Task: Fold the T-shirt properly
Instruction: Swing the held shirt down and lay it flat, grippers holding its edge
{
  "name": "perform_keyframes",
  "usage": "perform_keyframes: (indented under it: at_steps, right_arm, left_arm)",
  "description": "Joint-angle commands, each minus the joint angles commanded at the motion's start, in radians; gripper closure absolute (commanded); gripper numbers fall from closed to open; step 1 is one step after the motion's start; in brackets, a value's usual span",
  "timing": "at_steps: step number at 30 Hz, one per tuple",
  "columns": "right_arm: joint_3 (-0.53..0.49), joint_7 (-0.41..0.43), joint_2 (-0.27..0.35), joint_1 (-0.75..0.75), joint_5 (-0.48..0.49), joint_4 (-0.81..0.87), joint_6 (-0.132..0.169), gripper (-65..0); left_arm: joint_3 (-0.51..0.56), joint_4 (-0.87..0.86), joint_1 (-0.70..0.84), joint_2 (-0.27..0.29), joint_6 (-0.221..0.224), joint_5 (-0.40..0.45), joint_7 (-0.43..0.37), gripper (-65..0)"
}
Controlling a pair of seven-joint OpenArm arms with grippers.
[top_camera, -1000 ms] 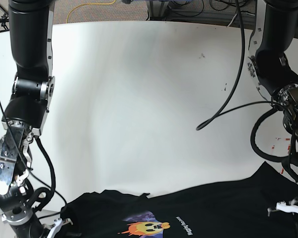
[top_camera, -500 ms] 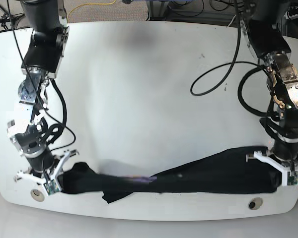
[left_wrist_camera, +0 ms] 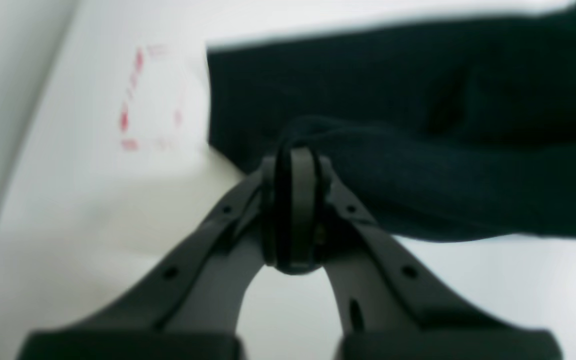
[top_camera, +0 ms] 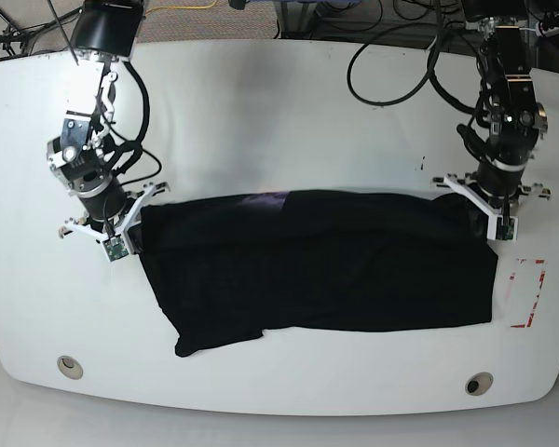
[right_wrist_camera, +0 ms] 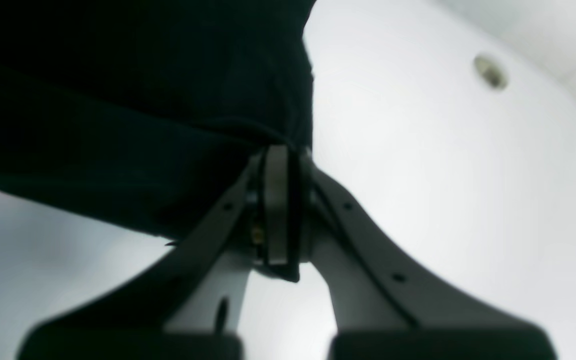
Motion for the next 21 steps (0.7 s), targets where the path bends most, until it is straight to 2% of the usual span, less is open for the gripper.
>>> perform_keyframes:
  at_steps: [11, 21]
  right_arm:
    - [0.005, 0.0, -0.015, -0.161, 0.0, -0.002, -0.002, 0.0]
    - [0.006, 0.0, -0.011, -0.259, -0.002, -0.002, -0.009, 0.0]
  left_arm:
    - [-0.003, -0.002, 0.143, -0.003, 0.0, 0.003, 0.002, 0.0]
    - [-0.089, -0.006, 0.206, -0.005, 0.0, 0.006, 0.002, 0.0]
